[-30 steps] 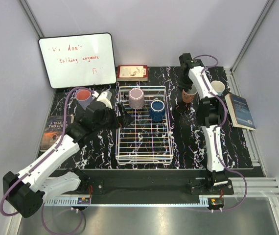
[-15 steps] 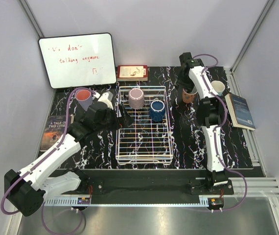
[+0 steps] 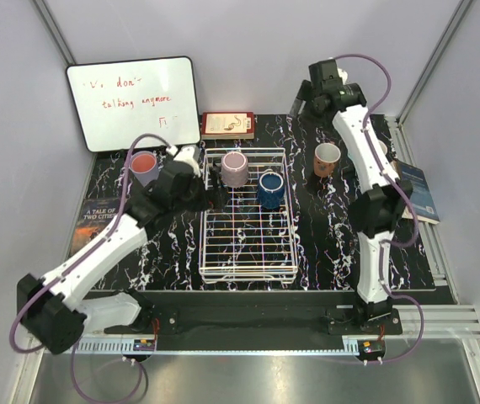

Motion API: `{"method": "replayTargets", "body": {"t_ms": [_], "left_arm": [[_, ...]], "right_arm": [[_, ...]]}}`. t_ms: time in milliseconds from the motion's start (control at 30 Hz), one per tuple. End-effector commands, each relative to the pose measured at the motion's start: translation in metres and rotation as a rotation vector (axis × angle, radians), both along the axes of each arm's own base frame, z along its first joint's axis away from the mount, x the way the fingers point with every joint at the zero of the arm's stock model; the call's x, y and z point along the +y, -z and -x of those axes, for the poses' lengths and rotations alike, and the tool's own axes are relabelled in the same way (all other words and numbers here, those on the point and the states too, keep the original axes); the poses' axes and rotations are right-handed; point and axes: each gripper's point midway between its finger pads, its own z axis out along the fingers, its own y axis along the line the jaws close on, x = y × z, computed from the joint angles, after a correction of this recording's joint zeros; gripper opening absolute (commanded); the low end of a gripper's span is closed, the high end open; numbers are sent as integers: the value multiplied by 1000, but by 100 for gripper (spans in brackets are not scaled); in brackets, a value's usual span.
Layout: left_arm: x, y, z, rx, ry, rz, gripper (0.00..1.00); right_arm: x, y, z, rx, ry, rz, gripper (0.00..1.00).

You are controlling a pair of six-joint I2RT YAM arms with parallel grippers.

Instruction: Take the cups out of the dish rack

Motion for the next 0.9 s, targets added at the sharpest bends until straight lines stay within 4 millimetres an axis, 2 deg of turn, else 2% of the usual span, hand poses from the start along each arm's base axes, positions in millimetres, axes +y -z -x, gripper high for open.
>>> {"method": "replayTargets", "body": {"t_ms": [0,33,67,100,133,167,200,233,267,300,333,367,400,433,467,500,533,567,633,700,733,800,867], "left_arm": [[-1,-37,-43,-122,-48,-79,98],[-4,-31,-51,-109,-44,-102,98],[-7,-41,-60,-129,-54,-98,98],[-9,-42,-66,-129,-59,-102,98],[-13,-32,-74,-104,-59,-121,98],[-16,-40,-83,-119,-71,-116,98],[-19,-27,-92,-90,-82,-132,98],[-21,-26,-97,-84,-91,-132,98],[-24,-31,-106,-95,-107,-127,98],[-29,-16,-114,-62,-119,-135,98],[-32,-13,-118,-51,-127,-135,98],[-35,-16,-126,-58,-144,-131,98],[-38,-2,-133,-31,-160,-141,98],[-39,4,-138,-20,-174,-147,97],[-38,2,-145,-29,-203,-153,97],[-41,14,-150,-5,-224,-155,97],[-41,17,-153,0,-242,-153,97],[-40,21,-156,4,-262,-156,97],[-44,33,-160,33,-298,-144,97],[-44,44,-165,51,-338,-141,97],[-45,45,-167,52,-351,-138,97],[-43,51,-171,54,-392,-143,97],[-41,48,-176,31,-425,-145,97]], "right_arm": [[53,-69,54,-189,-153,45,87],[58,-69,61,-205,-174,40,88],[60,-72,72,-257,-181,9,88],[70,-75,82,-282,-213,-24,92],[70,-105,92,-378,-215,-76,96],[69,-83,101,-341,-223,-73,98],[71,-83,108,-348,-228,-82,100],[70,-93,117,-379,-233,-98,100],[68,-82,123,-357,-235,-89,100],[68,-80,127,-356,-237,-90,100],[69,-88,134,-379,-247,-99,100],[69,-77,139,-360,-250,-95,100],[70,-77,143,-368,-255,-101,100],[71,-88,149,-406,-264,-118,100],[72,-80,154,-396,-277,-121,100],[72,-81,157,-405,-286,-125,100],[75,-89,163,-430,-300,-140,100],[77,-84,167,-424,-316,-143,100],[78,-90,173,-449,-331,-154,100],[79,-86,177,-446,-346,-156,100],[78,-91,179,-463,-348,-161,100],[78,-87,181,-459,-356,-159,100],[78,-85,183,-461,-365,-160,100]]}}
